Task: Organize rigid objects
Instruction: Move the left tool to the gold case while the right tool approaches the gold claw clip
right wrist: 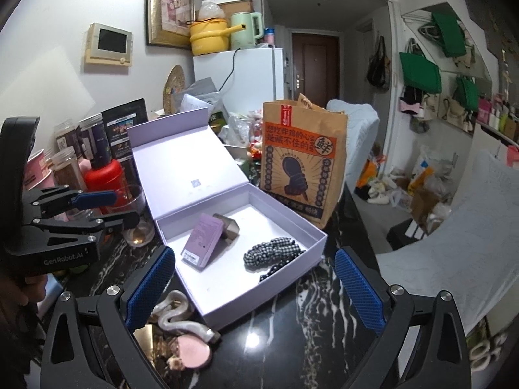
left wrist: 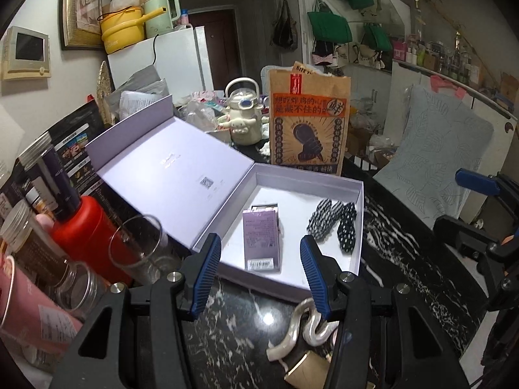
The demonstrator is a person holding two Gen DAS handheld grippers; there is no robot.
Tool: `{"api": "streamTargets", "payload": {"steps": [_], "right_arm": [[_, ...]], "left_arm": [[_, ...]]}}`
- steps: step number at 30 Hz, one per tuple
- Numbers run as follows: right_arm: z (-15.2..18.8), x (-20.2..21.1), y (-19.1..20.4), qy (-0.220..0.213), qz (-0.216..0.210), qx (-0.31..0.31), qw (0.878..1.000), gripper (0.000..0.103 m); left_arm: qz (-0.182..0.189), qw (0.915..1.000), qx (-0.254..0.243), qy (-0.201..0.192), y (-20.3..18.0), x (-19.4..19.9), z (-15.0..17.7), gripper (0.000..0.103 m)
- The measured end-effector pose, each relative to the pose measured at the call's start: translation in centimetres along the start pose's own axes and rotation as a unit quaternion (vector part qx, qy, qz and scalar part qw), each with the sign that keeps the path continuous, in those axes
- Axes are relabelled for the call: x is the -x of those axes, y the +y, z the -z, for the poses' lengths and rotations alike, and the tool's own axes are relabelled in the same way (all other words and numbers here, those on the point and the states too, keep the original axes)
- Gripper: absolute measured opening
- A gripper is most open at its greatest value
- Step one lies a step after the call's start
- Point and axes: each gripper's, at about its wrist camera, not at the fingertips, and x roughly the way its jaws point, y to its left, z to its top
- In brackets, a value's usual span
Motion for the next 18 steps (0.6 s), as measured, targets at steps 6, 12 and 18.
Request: {"api": "streamTargets", "payload": {"steps": [6,12,18], "right_arm": [[0.8,0.7,0.6,0.005,-0.006,0.004,1.0,0.102],[2.0,1.1,1.2,0.011,-0.01,0.0,1.0,0.102],[3.2,1.0,2.1,0.02,-0.019,-0.005,1.0,0.102]], "left_arm": [[0.001,0.9999,0.003,0.014,0.0,1.0,1.5,0.05],[-0.007,0.9995,0.007,0.03,0.3,1.3,2.6,0.05],[-0.01,0.9992,0.015,0.034,0.8,1.3,3.9,0.076]]}}
